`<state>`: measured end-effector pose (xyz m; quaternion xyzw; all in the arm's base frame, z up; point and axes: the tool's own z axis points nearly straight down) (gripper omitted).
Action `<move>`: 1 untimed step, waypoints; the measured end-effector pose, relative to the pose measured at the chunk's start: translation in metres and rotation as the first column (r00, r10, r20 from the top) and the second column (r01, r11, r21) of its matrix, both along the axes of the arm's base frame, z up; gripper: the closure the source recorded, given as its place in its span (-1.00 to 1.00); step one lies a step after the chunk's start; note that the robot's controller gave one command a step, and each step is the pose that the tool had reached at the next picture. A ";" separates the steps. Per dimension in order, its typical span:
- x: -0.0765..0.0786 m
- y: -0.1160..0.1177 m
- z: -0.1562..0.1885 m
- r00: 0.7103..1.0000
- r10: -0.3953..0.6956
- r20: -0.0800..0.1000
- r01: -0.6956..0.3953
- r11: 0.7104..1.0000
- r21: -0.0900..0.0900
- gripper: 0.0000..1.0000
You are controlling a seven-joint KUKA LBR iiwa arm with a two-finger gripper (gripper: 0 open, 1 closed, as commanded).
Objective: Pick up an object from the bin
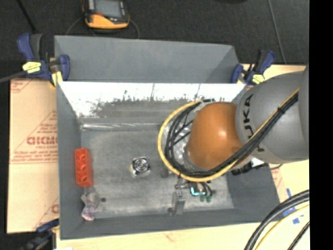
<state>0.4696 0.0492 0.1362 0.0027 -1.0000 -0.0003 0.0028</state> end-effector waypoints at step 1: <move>0.105 0.039 -0.049 0.999 0.052 0.012 -0.052 0.999 0.000 -1.00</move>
Offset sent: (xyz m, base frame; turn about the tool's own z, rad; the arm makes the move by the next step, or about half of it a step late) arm 0.1021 0.0392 -0.0484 -0.0498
